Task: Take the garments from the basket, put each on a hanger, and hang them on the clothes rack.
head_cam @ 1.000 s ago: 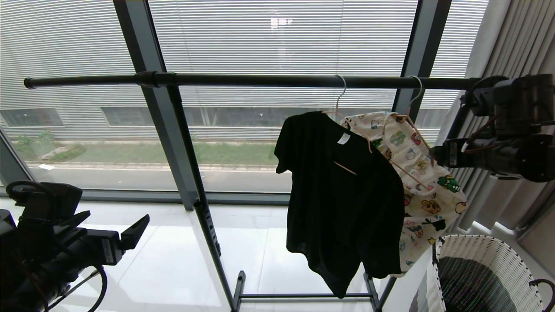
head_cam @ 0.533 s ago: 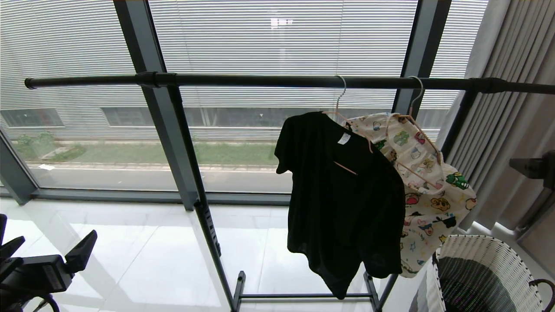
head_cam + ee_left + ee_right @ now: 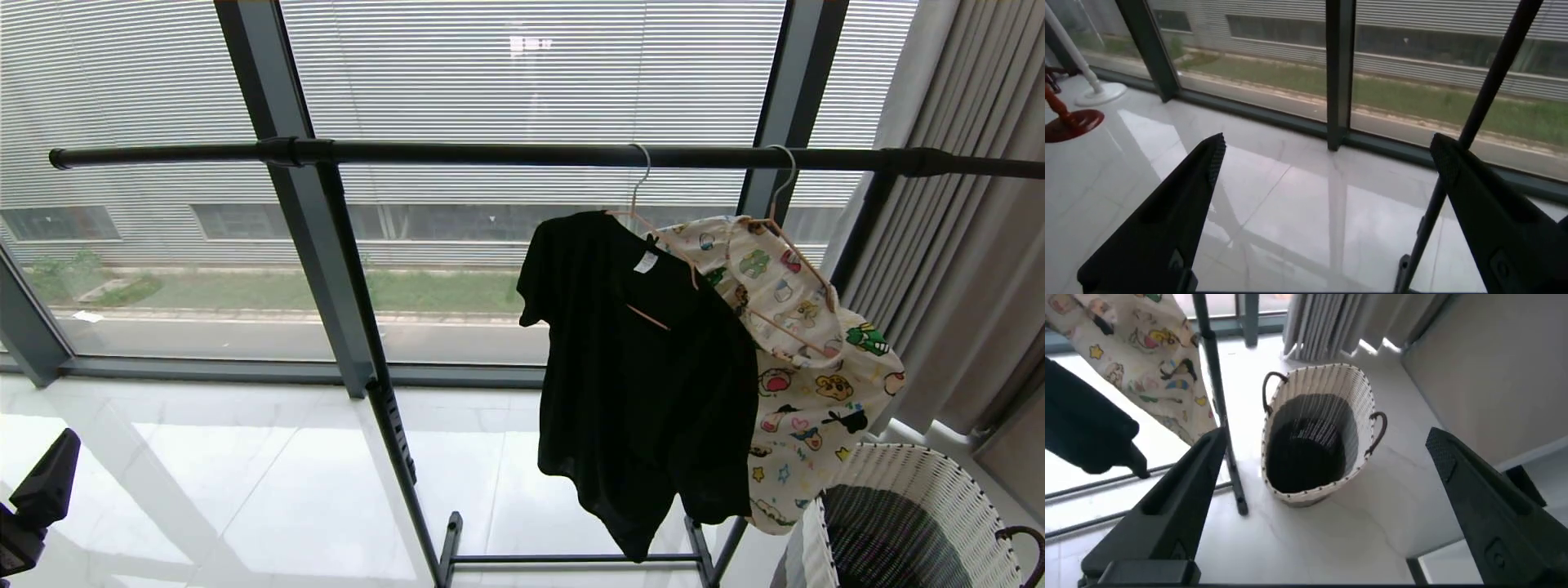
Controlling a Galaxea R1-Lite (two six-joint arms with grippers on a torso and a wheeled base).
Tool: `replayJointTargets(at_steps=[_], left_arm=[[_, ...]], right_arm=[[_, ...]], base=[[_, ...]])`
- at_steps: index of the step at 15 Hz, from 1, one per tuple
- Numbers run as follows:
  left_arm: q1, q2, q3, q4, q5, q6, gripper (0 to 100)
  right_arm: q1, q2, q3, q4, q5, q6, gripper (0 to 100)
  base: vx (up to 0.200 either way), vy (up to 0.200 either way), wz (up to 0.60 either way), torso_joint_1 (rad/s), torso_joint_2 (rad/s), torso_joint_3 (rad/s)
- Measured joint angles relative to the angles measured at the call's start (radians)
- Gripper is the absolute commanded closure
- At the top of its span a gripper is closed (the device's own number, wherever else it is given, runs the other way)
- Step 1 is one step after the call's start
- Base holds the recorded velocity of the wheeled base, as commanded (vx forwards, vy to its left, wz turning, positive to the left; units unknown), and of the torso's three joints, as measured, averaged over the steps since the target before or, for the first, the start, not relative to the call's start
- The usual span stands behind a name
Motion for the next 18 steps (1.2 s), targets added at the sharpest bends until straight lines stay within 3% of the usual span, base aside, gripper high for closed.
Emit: replayJointTargets(at_steps=[3,6,8,11,12,13,15,18], left_arm=[[-0.001,-0.094,0.0,0.099,-0.094,-0.029,0],[-0.002,-0.269,0.0,0.331,-0.239,-0.033,0],[-0.004,-0.414,0.001,0.537,-0.267,-0.03,0],[0.006,-0.659,0.0,0.864,-0.26,-0.031,0],[0.017,-0.727,0.0,0.896,-0.254,-0.033,0],[0.032,-0.779,0.0,0.902,-0.245,-0.037,0],[0.044,-0.84,0.0,0.903,-0.241,-0.039,0],[0.047,-0.875,0.0,0.903,-0.241,-0.041,0]], right_arm=[[-0.11,-0.174,0.033,0.265,0.0,-0.04,0],[-0.205,-0.323,0.103,0.271,0.016,-0.079,0],[-0.21,-0.418,0.203,0.121,0.069,-0.109,0],[-0.191,-0.526,0.521,-0.339,0.199,-0.191,0],[-0.183,-0.555,0.613,-0.486,0.243,-0.215,0],[-0.176,-0.58,0.678,-0.555,0.28,-0.239,0],[-0.168,-0.614,0.737,-0.585,0.293,-0.254,0],[-0.165,-0.631,0.774,-0.638,0.294,-0.192,0]], base=[[0.0,0.0,0.0,0.0,0.0,0.0],[0.0,0.0,0.0,0.0,0.0,0.0],[0.0,0.0,0.0,0.0,0.0,0.0],[0.0,0.0,0.0,0.0,0.0,0.0],[0.0,0.0,0.0,0.0,0.0,0.0],[0.0,0.0,0.0,0.0,0.0,0.0],[0.0,0.0,0.0,0.0,0.0,0.0],[0.0,0.0,0.0,0.0,0.0,0.0]])
